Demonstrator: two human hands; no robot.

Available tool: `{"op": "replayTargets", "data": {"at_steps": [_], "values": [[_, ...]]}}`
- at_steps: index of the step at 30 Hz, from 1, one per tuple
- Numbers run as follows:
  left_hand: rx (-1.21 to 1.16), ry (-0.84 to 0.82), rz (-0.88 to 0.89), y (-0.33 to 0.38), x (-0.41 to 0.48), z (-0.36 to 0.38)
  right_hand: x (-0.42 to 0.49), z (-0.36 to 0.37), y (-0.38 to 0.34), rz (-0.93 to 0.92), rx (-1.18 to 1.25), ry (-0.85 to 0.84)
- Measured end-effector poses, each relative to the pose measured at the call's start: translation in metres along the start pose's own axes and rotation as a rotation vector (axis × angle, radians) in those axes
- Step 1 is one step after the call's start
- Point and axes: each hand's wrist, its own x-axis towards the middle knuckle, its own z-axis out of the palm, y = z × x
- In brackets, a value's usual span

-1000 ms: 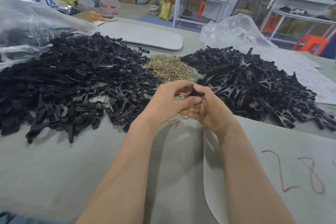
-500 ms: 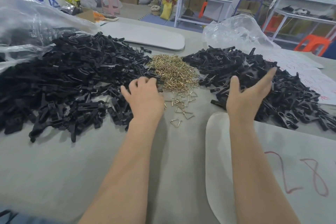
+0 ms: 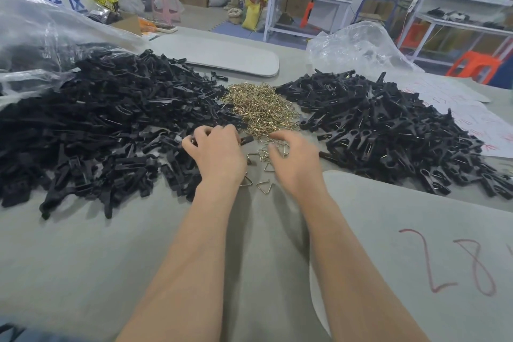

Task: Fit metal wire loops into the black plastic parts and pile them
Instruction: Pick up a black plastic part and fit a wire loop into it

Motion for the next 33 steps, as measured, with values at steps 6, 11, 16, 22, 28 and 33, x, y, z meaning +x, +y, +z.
{"op": "replayTargets", "data": {"at_steps": [6,11,16,22,28,33], "values": [[-0.651,-0.062,0.161,0.015,-0.002,-0.010,0.001,0.004,-0.011,0.158,0.455,-0.112],[-0.689,-0.229,0.248,0.018,-0.007,-0.012,0.006,-0.009,-0.001,0.072,0.394,-0.054],[-0.515,-0.051,0.133,0.015,-0.006,-0.017,0.006,-0.015,0.007,0.195,0.379,0.032],[0.087,-0.146,-0.206,-0.009,0.000,-0.014,0.008,-0.016,0.018,0.244,0.144,0.041],[0.007,-0.069,-0.213,-0.012,0.006,-0.012,0.006,-0.008,0.019,0.242,-0.302,-0.198],[-0.074,0.072,-0.198,-0.011,0.007,-0.016,0.007,-0.008,0.021,0.254,-0.276,-0.207]]}}
